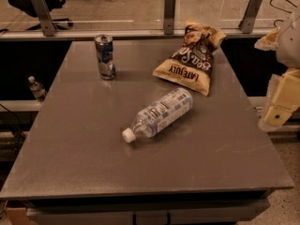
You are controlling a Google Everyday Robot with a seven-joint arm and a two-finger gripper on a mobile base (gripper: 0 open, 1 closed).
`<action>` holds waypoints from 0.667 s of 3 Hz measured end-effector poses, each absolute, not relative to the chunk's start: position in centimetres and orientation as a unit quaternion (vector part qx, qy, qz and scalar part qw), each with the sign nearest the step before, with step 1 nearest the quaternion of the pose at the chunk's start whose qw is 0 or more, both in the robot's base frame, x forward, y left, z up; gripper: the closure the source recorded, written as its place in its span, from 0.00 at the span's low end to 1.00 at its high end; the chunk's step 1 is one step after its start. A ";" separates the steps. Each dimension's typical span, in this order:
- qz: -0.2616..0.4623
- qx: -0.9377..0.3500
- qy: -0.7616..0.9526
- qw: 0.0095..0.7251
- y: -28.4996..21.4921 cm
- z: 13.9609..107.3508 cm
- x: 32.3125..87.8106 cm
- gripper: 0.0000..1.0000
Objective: Move redbull can near blue plastic bottle
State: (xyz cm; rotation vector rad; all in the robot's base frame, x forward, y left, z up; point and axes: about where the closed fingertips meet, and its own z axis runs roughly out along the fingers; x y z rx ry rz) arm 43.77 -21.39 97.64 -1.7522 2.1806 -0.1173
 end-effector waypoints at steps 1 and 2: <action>-0.041 -0.617 0.767 0.170 -21.4 97.6 43.8 0.00; -0.021 -0.598 0.770 0.222 -21.0 98.1 46.3 0.00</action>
Offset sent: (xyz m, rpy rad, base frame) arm 0.0885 0.0089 0.0178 0.3573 -0.1818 -0.0709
